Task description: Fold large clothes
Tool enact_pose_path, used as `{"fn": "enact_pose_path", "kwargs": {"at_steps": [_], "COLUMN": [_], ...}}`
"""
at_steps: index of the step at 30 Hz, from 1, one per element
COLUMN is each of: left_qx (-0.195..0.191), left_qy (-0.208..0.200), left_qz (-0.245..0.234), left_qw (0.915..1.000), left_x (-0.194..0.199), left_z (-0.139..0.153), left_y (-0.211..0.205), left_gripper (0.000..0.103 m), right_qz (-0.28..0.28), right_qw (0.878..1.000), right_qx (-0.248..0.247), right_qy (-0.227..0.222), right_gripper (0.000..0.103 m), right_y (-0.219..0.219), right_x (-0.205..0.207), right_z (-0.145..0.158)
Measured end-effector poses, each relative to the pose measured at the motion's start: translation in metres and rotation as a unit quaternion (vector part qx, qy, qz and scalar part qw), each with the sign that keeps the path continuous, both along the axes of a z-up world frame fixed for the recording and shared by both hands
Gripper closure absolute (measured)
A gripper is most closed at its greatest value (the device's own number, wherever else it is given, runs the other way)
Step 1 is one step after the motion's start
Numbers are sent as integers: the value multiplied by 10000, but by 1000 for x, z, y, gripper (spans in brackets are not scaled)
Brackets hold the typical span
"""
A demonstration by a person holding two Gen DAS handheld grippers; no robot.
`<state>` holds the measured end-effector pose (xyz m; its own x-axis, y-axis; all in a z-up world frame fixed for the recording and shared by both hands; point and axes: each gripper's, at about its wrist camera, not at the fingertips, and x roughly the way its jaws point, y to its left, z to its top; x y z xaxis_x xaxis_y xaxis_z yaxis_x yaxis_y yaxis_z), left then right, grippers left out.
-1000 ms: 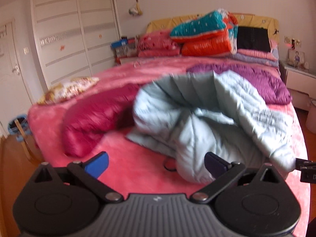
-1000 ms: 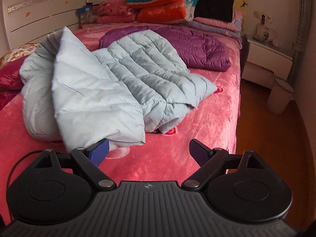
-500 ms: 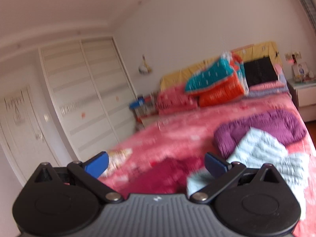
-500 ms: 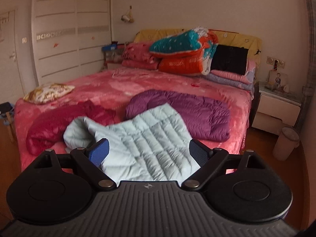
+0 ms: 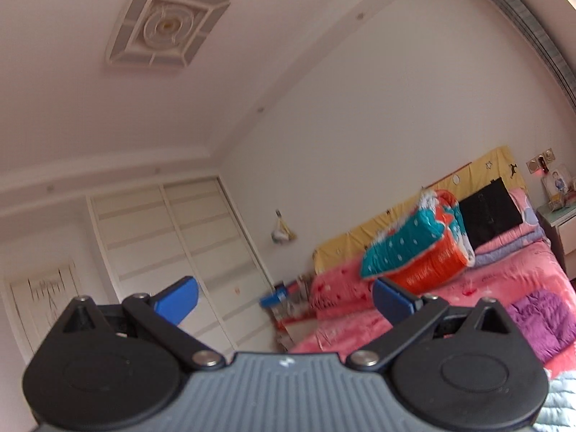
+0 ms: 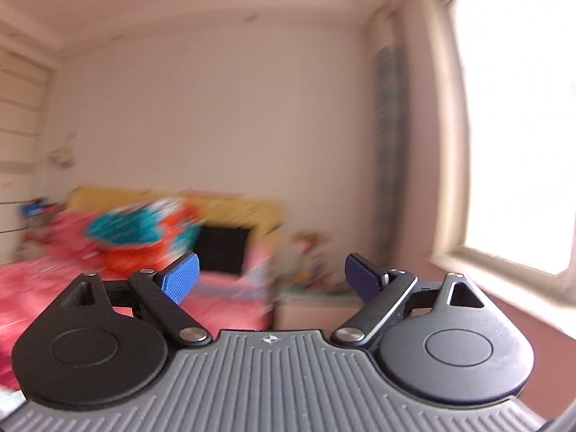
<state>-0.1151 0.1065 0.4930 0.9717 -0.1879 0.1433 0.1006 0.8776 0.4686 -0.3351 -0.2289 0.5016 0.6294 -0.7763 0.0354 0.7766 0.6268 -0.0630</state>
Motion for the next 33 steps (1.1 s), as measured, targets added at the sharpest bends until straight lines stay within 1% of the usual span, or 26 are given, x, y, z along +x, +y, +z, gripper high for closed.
{"fn": "enact_pose_path", "kwargs": {"at_steps": [2, 4, 6, 7, 9, 11, 13, 14, 16, 17, 19, 22, 23, 25, 28, 30, 31, 32, 33], "left_qx": [-24, -134, -313, -359, -406, -416, -411, -416, -446, -511, -736, -1001, -1044, -1044, -951, -975, -1046, -1125, -1175], "left_qy": [-83, 29, 273, 426, 701, 920, 1146, 1238, 1390, 1475, 1700, 2077, 2124, 2172, 2363, 2525, 2626, 2744, 2857], "left_qz": [2, -74, -201, -280, -417, -545, -634, -657, -702, -727, -764, -731, -670, -595, -604, -609, -629, -677, -735], "left_qw": [10000, 9999, 9989, 9981, 9958, 9934, 9905, 9893, 9868, 9851, 9797, 9703, 9693, 9687, 9651, 9607, 9572, 9526, 9482], "left_x": [7, 17, 30, 36, 47, 53, 55, 56, 54, 52, 49, 48, 45, 41, 38, 37, 38, 40, 42], "left_z": [4, -3, -21, -35, -69, -101, -137, -154, -187, -200, -225, -257, -267, -286, -311, -327, -333, -340, -347], "left_y": [-6, -9, -9, -10, -15, -17, -18, -18, -18, -15, -10, -4, -3, 0, 2, 4, 6, 6, 6], "left_gripper": [1, 1, 1, 1, 1, 1, 1, 1, 1, 1, 1, 1, 1, 1, 1, 1, 1, 1, 1], "right_qz": [-363, -646, -677, -595, -339, -61, 159, 254, 458, 568, 779, 1181, 1342, 1618, 2038, 2440, 2613, 2769, 2916], "right_qw": [9992, 9975, 9974, 9980, 9992, 9996, 9992, 9986, 9967, 9956, 9935, 9886, 9863, 9818, 9723, 9597, 9530, 9465, 9401], "right_qx": [-178, -259, -202, -132, 61, 252, 366, 464, 643, 723, 773, 807, 798, 738, 511, 443, 416, 384, 368], "right_qy": [-69, -104, -136, -169, -199, -111, 9, 80, 166, 205, 288, 469, 523, 664, 1021, 1323, 1478, 1613, 1727], "right_gripper": [0, 0, 0, 0, 0, 0, 0, 0, 0, 0, 0, 0, 0, 0, 0, 0, 0, 0, 0], "right_y": [-7, -16, -24, -27, -32, -40, -33, -29, -20, -20, -1, 21, 30, 50, 97, 123, 138, 154, 166], "right_x": [-21, -41, -55, -62, -57, -50, -38, -22, -5, 30, 49, 87, 102, 132, 167, 188, 201, 201, 211], "right_z": [14, 19, 15, 9, -11, -41, -77, -100, -139, -163, -198, -237, -247, -276, -311, -332, -348, -360, -372]}}
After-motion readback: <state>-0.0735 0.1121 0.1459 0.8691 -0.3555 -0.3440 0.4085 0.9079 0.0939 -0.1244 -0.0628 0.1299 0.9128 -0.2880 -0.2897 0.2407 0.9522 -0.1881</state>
